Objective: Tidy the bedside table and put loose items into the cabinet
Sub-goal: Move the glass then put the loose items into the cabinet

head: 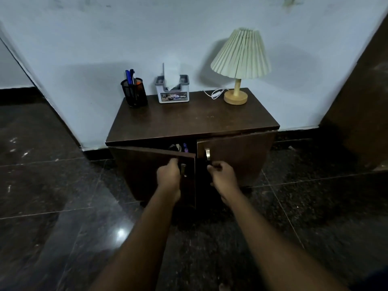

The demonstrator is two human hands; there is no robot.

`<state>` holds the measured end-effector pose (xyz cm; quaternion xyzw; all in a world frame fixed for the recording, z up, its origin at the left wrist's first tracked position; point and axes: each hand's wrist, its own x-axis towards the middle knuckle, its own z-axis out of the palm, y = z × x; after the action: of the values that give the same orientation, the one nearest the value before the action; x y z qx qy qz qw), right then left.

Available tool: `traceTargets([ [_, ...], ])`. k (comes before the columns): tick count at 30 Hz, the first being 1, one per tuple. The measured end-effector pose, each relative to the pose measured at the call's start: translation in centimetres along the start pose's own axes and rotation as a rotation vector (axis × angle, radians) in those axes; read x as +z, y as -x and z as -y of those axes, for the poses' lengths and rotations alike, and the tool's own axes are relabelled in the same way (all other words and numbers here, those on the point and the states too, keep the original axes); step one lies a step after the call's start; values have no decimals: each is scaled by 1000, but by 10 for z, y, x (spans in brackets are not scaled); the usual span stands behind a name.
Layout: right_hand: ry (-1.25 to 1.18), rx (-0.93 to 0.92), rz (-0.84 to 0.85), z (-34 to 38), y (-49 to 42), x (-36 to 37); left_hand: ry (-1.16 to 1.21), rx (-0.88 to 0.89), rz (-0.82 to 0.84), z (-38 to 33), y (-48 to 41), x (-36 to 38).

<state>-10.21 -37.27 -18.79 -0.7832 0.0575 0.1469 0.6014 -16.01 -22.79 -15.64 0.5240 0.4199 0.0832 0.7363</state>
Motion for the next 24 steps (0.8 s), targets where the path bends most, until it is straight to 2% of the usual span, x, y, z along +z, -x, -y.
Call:
traceTargets([
  [5,19,-66,-134,-5,-16,19,-234,187,136,28,-12,13],
  [8,55,-92,-156,-3,-27,24,-327,253,160,33,-19,19],
  [13,93,-201,-186,-1,-46,31,-346,264,162,32,-30,30],
  [17,222,-293,-252,0,-56,31,-309,259,148,33,-38,37],
  [20,471,-293,-161,11,-57,24,-318,241,195,31,-39,38],
  [24,965,-318,124,54,-49,-4,-417,248,198,9,-28,44],
])
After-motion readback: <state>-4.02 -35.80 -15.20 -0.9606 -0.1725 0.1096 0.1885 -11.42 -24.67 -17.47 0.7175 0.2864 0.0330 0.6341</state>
